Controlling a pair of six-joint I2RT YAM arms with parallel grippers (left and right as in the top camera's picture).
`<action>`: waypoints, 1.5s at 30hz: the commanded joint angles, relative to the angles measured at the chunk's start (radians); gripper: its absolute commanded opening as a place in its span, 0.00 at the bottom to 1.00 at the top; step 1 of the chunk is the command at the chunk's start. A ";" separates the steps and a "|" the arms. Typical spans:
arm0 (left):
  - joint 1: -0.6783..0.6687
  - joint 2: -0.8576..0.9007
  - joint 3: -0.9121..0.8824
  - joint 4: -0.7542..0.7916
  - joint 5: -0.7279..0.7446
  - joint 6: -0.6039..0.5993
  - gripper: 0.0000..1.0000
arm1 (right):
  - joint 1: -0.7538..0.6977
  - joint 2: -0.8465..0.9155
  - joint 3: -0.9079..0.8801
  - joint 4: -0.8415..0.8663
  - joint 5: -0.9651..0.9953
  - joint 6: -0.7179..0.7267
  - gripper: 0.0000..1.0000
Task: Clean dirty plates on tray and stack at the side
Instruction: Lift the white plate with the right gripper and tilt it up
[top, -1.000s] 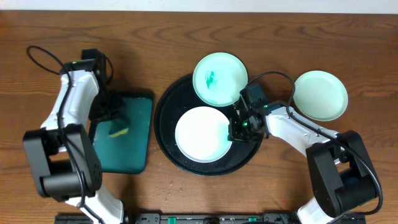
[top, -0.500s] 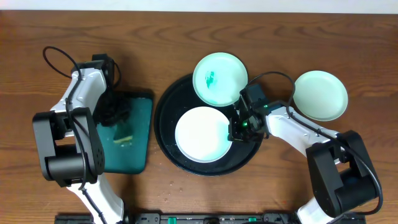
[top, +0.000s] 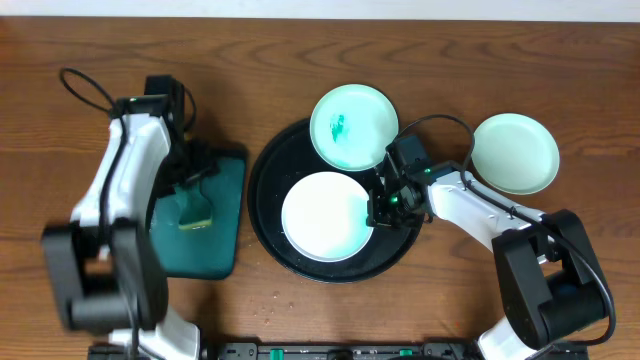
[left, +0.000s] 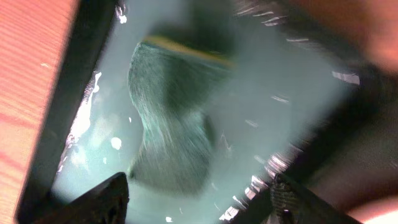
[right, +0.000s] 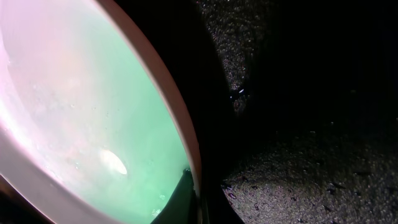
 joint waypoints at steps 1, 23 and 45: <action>-0.044 -0.171 0.006 -0.019 0.010 0.000 0.80 | -0.002 0.040 -0.061 -0.046 0.108 -0.023 0.01; -0.093 -0.395 0.006 -0.052 0.010 0.000 0.80 | -0.037 -0.303 -0.058 -0.449 0.000 -0.019 0.02; -0.093 -0.389 0.006 -0.019 -0.045 0.000 0.81 | -0.037 -0.303 -0.056 -0.211 -0.191 0.021 0.02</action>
